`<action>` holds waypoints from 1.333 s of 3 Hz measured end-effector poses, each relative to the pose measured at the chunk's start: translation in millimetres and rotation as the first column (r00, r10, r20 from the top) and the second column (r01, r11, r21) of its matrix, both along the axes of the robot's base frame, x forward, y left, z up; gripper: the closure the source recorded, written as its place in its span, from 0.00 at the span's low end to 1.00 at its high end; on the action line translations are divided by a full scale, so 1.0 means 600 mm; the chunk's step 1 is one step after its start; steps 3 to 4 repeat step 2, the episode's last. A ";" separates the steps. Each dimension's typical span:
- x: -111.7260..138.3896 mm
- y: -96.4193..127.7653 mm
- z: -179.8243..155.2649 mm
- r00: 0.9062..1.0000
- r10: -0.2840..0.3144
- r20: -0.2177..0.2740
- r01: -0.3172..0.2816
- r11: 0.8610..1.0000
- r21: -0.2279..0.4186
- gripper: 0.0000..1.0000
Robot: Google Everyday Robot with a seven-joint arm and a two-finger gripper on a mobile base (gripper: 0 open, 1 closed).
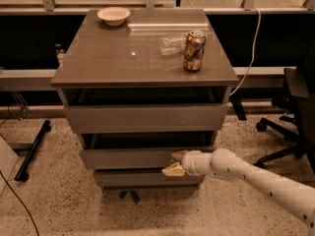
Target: Close middle drawer
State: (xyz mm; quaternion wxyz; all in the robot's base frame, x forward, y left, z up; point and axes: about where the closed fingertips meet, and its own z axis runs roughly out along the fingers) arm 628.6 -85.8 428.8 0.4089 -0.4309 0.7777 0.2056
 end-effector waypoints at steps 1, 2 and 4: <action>0.000 0.002 -0.001 1.000 0.001 -0.001 -0.001 1.000 0.001 0.00; 0.000 0.002 -0.001 1.000 0.001 -0.001 -0.001 1.000 0.001 0.00; 0.000 0.002 -0.001 1.000 0.001 -0.001 -0.001 1.000 0.001 0.00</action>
Offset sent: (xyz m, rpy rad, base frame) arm -0.0003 0.0010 -0.0004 0.0006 0.0008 0.0014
